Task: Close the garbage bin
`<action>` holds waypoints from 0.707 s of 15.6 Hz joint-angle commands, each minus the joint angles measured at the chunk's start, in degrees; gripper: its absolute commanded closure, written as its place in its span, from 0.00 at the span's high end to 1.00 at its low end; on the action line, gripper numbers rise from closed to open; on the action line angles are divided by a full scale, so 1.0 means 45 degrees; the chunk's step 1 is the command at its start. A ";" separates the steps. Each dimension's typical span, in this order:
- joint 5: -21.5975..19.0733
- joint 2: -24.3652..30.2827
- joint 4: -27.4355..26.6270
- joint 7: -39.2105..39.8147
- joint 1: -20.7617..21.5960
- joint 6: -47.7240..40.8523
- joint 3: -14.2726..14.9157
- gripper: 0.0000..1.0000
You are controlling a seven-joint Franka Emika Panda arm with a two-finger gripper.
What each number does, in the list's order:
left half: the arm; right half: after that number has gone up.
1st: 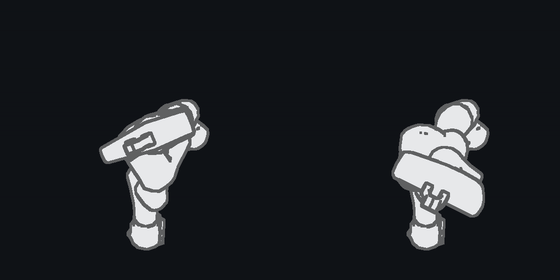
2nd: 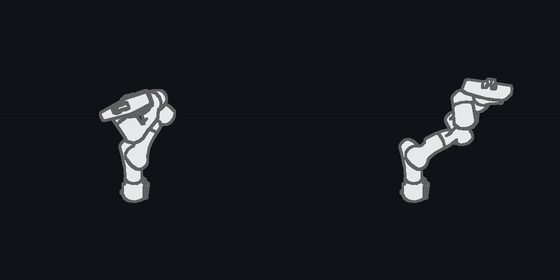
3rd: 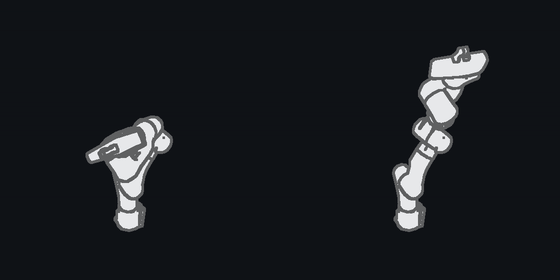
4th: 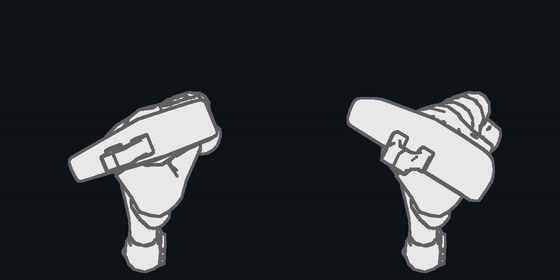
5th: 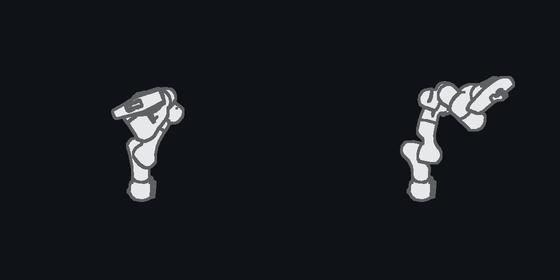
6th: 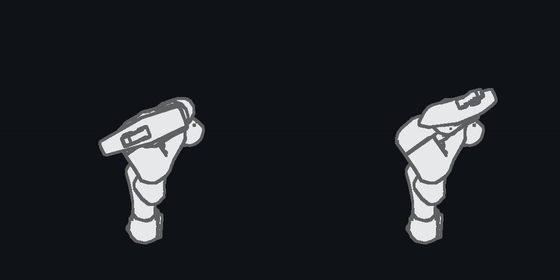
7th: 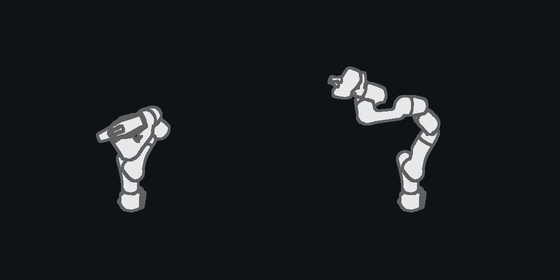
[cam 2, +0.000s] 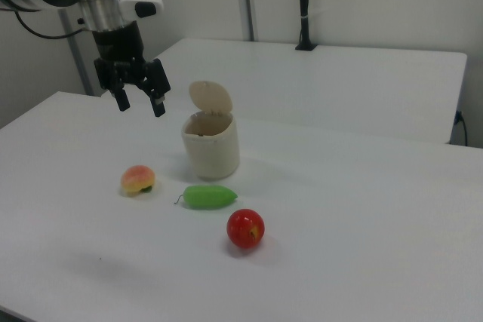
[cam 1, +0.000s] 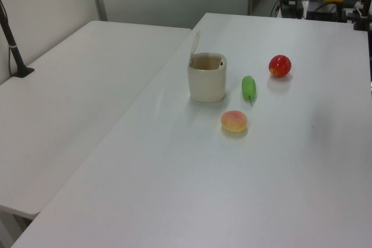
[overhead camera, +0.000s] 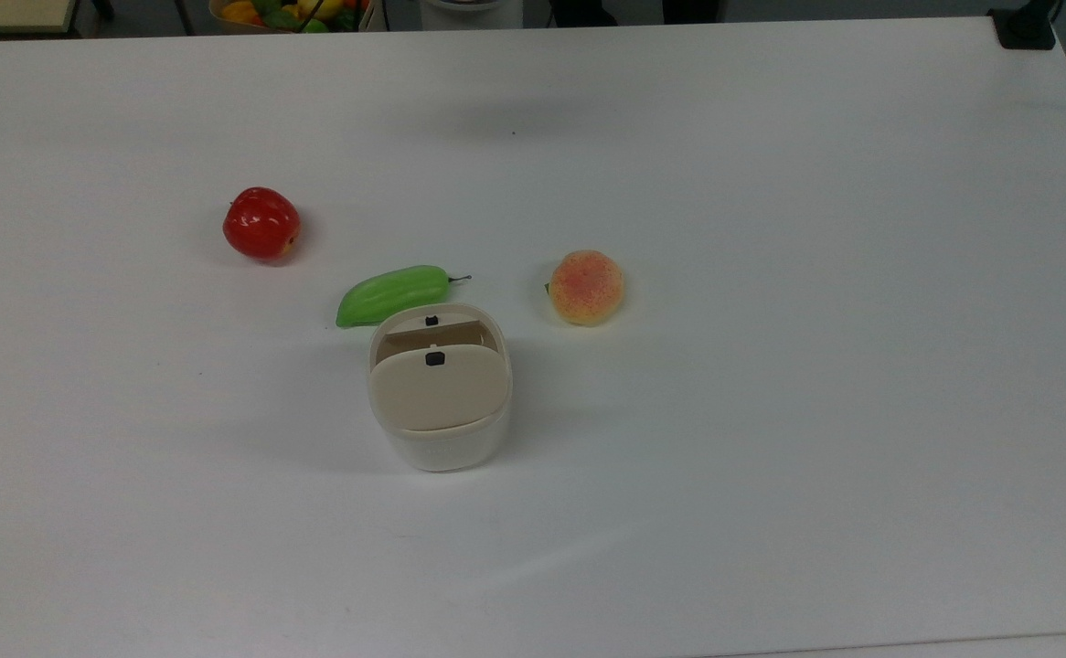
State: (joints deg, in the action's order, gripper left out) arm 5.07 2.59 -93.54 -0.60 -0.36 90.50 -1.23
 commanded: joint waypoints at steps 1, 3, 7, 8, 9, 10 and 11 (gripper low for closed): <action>0.0162 0.0187 -0.0171 0.0055 -0.0037 0.0026 -0.0019 1.00; 0.0085 0.0187 -0.0171 0.0054 -0.0037 0.0026 -0.0019 1.00; 0.0006 0.0167 -0.0171 0.0054 -0.0018 0.0006 -0.0019 1.00; 0.0006 0.0148 -0.0171 0.0054 -0.0018 0.0026 -0.0019 1.00; -0.0014 0.0148 -0.0171 0.0054 -0.0018 0.0045 -0.0019 1.00; -0.0052 0.0128 -0.0171 0.0054 -0.0018 0.0065 -0.0019 1.00; -0.0072 0.0109 -0.0151 0.0054 -0.0018 0.0084 -0.0019 1.00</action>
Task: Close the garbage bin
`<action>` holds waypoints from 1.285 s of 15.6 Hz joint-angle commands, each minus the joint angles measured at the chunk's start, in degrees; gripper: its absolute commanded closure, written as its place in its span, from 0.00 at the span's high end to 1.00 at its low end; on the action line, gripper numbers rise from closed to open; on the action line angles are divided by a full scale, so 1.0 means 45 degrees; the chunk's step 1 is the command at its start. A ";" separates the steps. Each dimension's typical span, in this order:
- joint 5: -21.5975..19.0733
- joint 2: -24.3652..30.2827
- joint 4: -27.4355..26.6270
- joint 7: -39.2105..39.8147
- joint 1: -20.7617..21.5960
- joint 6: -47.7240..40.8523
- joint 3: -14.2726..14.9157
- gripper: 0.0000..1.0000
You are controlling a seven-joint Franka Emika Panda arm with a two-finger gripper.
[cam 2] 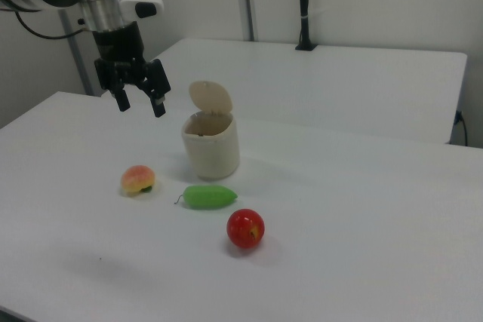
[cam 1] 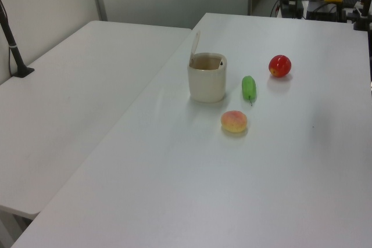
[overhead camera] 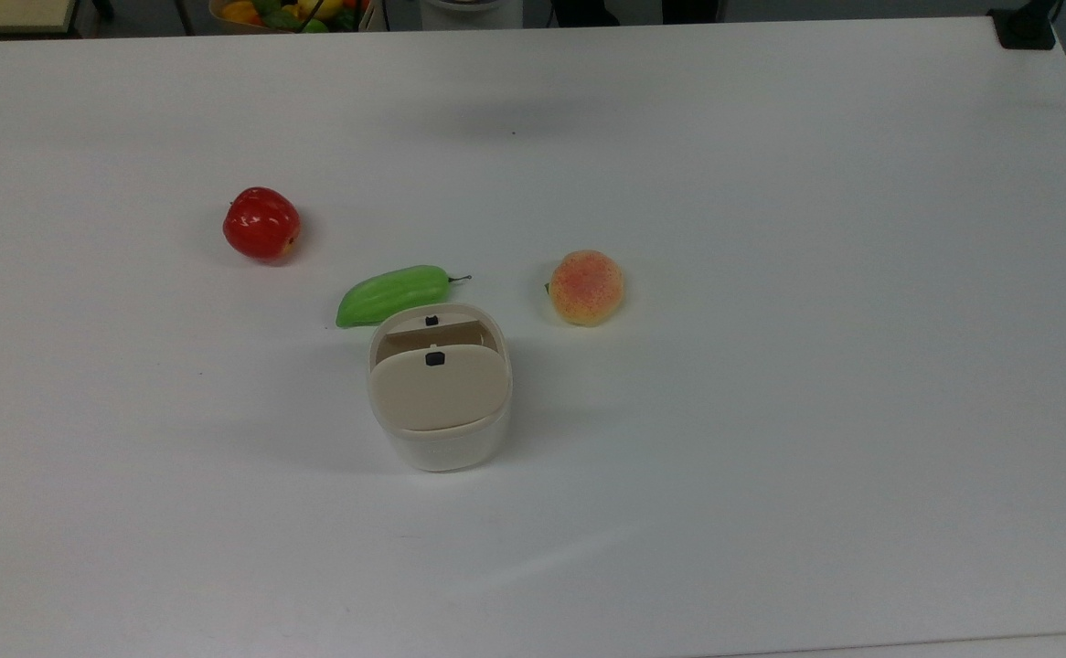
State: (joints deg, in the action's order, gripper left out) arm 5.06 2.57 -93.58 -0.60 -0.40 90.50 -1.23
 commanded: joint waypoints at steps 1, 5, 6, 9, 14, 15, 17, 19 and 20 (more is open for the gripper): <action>-0.0109 0.0113 -0.0141 0.0074 0.0010 0.0104 -0.0019 1.00; -0.0304 -0.0042 -0.0044 0.0094 0.0010 0.0377 -0.0019 1.00; -0.0304 -0.0062 -0.0044 0.0055 0.0010 0.0416 -0.0019 1.00; -0.0304 -0.0062 -0.0044 0.0055 0.0010 0.0397 -0.0019 1.00; -0.0382 -0.0043 -0.0044 0.0249 0.0010 0.0397 0.0000 0.22; -0.0460 -0.0062 -0.0044 0.0347 0.0010 0.0378 0.0000 0.10; -0.0480 -0.0043 -0.0044 0.0406 0.0010 0.0358 0.0000 0.00; -0.0480 -0.0062 -0.0044 0.0464 0.0010 0.0397 0.0000 0.00; -0.0480 -0.0082 -0.0044 0.0484 0.0010 0.0416 0.0000 0.00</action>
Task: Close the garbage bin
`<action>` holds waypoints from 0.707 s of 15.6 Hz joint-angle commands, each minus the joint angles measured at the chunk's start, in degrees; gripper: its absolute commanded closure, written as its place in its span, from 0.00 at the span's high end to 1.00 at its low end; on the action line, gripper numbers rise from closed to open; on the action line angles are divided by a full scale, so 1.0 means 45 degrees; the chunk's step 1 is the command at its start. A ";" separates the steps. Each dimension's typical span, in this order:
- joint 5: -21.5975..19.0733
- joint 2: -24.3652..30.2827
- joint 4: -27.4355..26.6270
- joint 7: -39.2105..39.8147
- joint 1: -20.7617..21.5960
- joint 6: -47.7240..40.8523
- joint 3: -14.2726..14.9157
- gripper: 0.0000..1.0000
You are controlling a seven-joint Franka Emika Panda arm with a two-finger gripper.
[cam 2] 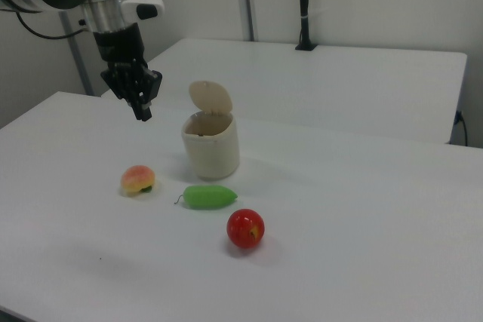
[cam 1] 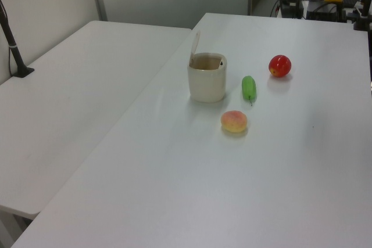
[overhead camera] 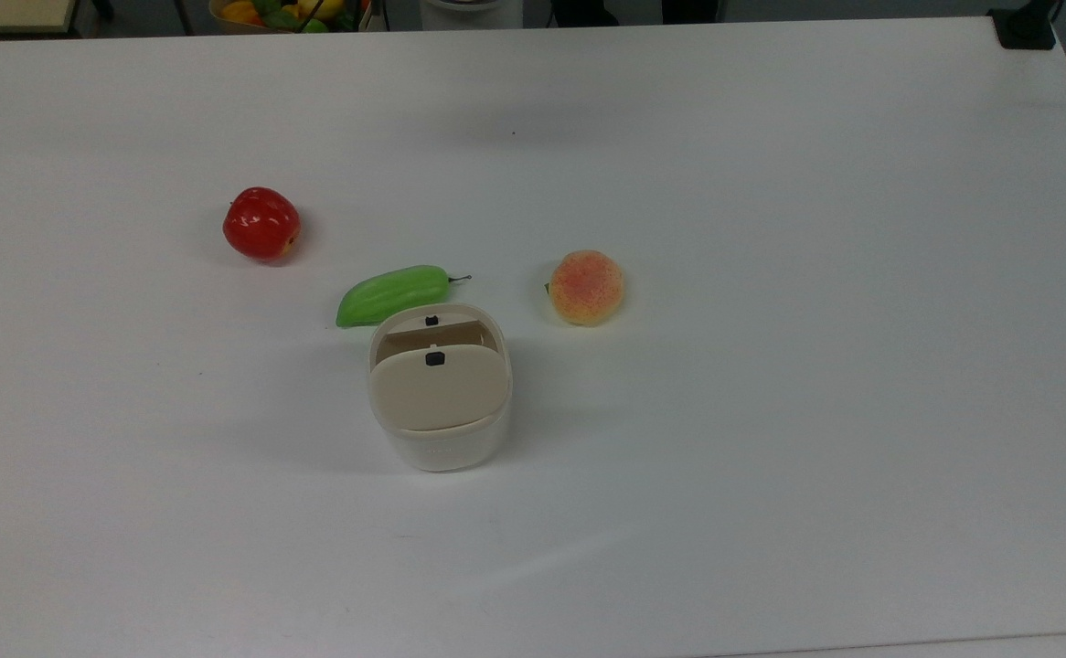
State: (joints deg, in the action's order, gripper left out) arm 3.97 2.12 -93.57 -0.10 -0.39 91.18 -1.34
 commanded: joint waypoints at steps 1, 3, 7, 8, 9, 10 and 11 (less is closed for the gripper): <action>-0.0256 -0.0080 -0.0027 0.0471 0.0009 0.0303 0.0025 0.00; -0.0256 -0.0276 0.0264 0.0647 -0.0010 0.0692 0.0025 0.00; -0.0276 -0.1407 0.1201 0.0609 0.0028 0.1648 0.0025 0.00; -0.0295 -0.1642 0.1397 0.0531 0.0029 0.2038 0.0025 0.00; -0.0295 -0.1779 0.1496 0.0511 0.0048 0.2544 0.0025 0.00; -0.0295 -0.1858 0.1496 0.0511 0.0048 0.3168 0.0025 0.00; -0.0392 -0.2033 0.1497 0.0492 0.0048 0.3870 0.0025 0.00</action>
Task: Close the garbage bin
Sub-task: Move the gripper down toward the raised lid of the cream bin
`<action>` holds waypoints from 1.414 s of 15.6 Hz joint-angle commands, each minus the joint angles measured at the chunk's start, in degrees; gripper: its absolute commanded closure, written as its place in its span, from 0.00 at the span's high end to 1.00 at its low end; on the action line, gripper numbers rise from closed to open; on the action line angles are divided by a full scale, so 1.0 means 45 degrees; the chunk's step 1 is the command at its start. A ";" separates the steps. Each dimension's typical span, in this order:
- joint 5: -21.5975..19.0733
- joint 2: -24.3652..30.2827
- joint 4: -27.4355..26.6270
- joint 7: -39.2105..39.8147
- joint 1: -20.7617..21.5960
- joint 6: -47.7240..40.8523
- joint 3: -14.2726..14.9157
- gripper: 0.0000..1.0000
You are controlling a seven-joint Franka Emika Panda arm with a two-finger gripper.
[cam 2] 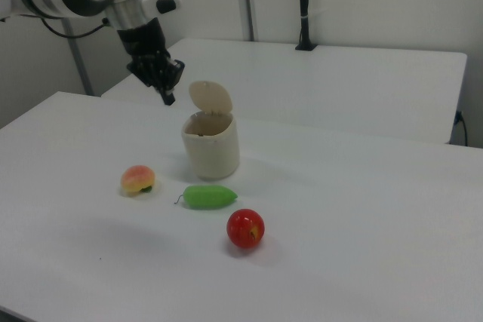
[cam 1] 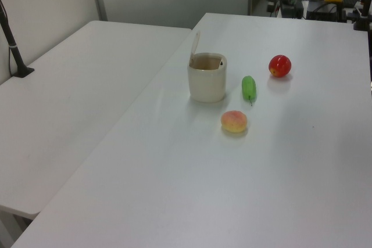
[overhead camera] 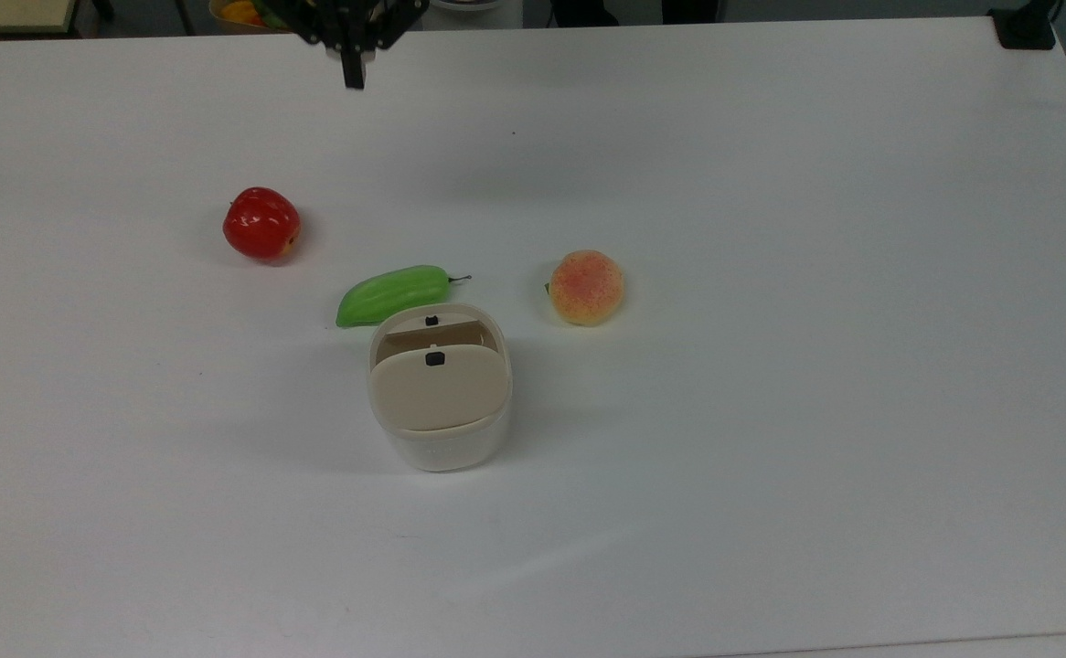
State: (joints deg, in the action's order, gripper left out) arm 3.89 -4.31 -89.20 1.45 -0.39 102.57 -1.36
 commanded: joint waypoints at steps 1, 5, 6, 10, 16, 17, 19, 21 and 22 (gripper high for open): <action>-0.0588 -0.0759 0.0525 0.0145 0.0028 0.2043 0.0029 0.00; -0.1117 -0.1423 0.0564 0.0165 0.0028 0.4700 0.0029 0.00; -0.1195 -0.1599 0.0564 0.0146 0.0067 0.5344 0.0010 0.00; -0.1567 -0.2321 0.0564 0.0145 0.0145 0.7671 -0.0030 0.00; -0.1586 -0.3669 0.0545 0.0126 0.0360 1.0794 -0.0127 0.00; -0.1586 -0.3883 0.0545 0.0126 0.0418 1.1419 -0.0147 0.00; -0.1567 -0.4274 0.0545 0.0145 0.0691 1.2552 -0.0147 0.00; -0.1548 -0.4568 0.0545 0.0165 0.0828 1.3083 -0.0147 0.00; -0.1547 -0.4646 0.0545 0.0165 0.0906 1.3124 -0.0147 0.00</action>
State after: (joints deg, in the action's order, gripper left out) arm -2.06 -23.50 -87.69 1.45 2.27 159.19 -2.25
